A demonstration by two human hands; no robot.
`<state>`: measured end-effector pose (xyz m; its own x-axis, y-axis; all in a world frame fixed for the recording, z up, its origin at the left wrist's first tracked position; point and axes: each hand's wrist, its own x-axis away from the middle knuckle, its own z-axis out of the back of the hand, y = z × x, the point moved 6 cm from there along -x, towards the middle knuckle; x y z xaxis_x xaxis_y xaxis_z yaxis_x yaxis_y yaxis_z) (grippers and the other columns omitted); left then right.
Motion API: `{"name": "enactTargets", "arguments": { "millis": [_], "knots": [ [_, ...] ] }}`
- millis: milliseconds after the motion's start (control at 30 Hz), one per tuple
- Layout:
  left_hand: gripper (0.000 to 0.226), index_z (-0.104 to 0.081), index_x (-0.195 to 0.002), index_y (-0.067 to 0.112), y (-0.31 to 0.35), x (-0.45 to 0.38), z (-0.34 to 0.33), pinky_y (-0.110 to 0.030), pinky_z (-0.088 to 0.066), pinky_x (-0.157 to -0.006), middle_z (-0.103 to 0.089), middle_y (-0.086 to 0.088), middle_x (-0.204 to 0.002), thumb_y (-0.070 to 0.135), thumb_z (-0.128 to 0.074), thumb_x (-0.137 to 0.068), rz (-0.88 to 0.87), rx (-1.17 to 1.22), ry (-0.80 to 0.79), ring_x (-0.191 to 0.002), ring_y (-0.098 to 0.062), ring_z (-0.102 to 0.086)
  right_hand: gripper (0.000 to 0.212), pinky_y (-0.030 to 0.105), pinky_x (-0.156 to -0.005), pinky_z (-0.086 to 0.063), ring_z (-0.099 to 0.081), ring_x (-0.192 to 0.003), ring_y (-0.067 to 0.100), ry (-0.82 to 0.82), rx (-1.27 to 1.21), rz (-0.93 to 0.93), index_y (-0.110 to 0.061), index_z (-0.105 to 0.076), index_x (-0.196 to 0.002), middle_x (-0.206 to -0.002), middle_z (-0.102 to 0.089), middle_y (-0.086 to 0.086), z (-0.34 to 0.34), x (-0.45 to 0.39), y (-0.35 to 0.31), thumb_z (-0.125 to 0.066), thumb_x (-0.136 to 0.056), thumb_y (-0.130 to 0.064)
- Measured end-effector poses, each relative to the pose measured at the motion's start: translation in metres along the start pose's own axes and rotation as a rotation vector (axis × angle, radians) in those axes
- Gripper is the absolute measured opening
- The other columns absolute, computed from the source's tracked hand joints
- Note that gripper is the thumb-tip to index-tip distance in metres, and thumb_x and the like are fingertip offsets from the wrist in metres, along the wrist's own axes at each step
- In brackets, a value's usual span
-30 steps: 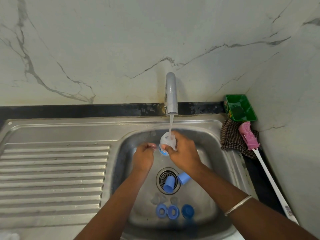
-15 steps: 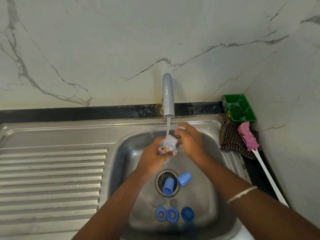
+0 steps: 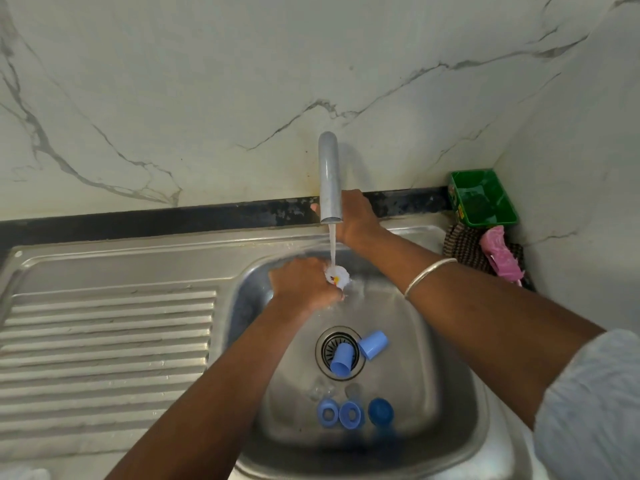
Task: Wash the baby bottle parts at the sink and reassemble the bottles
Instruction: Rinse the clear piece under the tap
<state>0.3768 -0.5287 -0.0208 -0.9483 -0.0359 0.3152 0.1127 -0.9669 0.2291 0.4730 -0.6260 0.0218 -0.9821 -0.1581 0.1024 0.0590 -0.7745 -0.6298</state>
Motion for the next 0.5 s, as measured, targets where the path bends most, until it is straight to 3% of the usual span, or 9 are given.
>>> {"name": "enactTargets", "arguments": {
  "millis": [133, 233, 300, 367, 400, 433, 500],
  "knots": [
    [0.062, -0.061, -0.115, 0.027, -0.003, -0.005, -0.009, -0.041, -0.055, -0.086, -0.067, 0.001, -0.106, 0.061, -0.072, -0.065, 0.119, 0.132, -0.115, -0.098, -0.022, -0.065, 0.024, 0.029, -0.075, -0.048, -0.068, -0.091, 0.031, 0.068, -0.052, -0.064, -0.002, -0.074, -0.093, -0.093, -0.073, 0.015, 0.007, 0.004, 0.013, -0.068, -0.092, -0.026],
    [0.054, -0.059, -0.108, 0.015, -0.006, -0.006, -0.020, -0.030, -0.055, -0.059, -0.064, -0.004, -0.102, 0.055, -0.074, -0.075, 0.244, 0.505, -0.220, -0.081, -0.019, -0.063, 0.026, 0.039, -0.089, -0.055, -0.069, -0.094, 0.025, 0.080, -0.372, -0.169, -0.015, -0.077, -0.105, -0.096, -0.076, 0.007, -0.001, 0.018, 0.027, -0.063, -0.095, -0.034],
    [0.057, -0.061, -0.114, 0.005, -0.008, -0.005, -0.029, -0.030, -0.055, -0.049, -0.066, -0.013, -0.107, 0.049, -0.075, -0.080, 0.344, 0.773, -0.260, -0.081, -0.026, -0.067, 0.027, 0.046, -0.095, -0.054, -0.068, -0.101, 0.025, 0.095, -0.545, -0.231, -0.020, -0.072, -0.116, -0.107, -0.074, 0.004, -0.010, 0.036, 0.039, -0.056, -0.099, -0.034],
    [0.056, -0.063, -0.120, 0.005, -0.006, -0.002, -0.038, -0.031, -0.057, -0.056, -0.068, -0.020, -0.111, 0.046, -0.073, -0.084, 0.424, 0.948, -0.282, -0.082, -0.032, -0.069, 0.023, 0.049, -0.094, -0.054, -0.067, -0.100, 0.024, 0.129, -0.558, -0.284, -0.023, -0.071, -0.111, -0.106, -0.072, 0.003, -0.019, 0.058, 0.056, -0.054, -0.099, -0.032],
    [0.053, -0.063, -0.121, 0.005, -0.006, -0.001, -0.042, -0.036, -0.058, -0.068, -0.068, -0.022, -0.112, 0.046, -0.070, -0.087, 0.458, 1.020, -0.286, -0.088, -0.036, -0.069, 0.017, 0.050, -0.091, -0.055, -0.067, -0.094, 0.022, 0.126, -0.553, -0.319, -0.024, -0.071, -0.102, -0.099, -0.072, 0.002, -0.024, 0.069, 0.066, -0.056, -0.098, -0.031],
    [0.050, -0.063, -0.121, 0.006, -0.004, 0.002, -0.046, -0.044, -0.058, -0.084, -0.068, -0.022, -0.112, 0.045, -0.067, -0.090, 0.485, 1.067, -0.283, -0.096, -0.039, -0.069, 0.013, 0.049, -0.087, -0.057, -0.067, -0.087, 0.021, 0.084, -0.586, -0.369, -0.026, -0.068, -0.092, -0.092, -0.071, 0.001, -0.031, 0.084, 0.075, -0.058, -0.097, -0.032],
    [0.043, -0.066, -0.113, 0.009, -0.002, 0.011, -0.051, -0.044, -0.054, -0.088, -0.070, -0.018, -0.103, 0.048, -0.059, -0.095, 0.492, 1.104, -0.234, -0.094, -0.034, -0.068, 0.018, 0.042, -0.070, -0.062, -0.070, -0.078, 0.022, -0.108, -0.701, -0.485, -0.029, -0.065, -0.094, -0.091, -0.071, 0.003, -0.052, 0.114, 0.086, -0.060, -0.094, -0.046]
  ]
}}
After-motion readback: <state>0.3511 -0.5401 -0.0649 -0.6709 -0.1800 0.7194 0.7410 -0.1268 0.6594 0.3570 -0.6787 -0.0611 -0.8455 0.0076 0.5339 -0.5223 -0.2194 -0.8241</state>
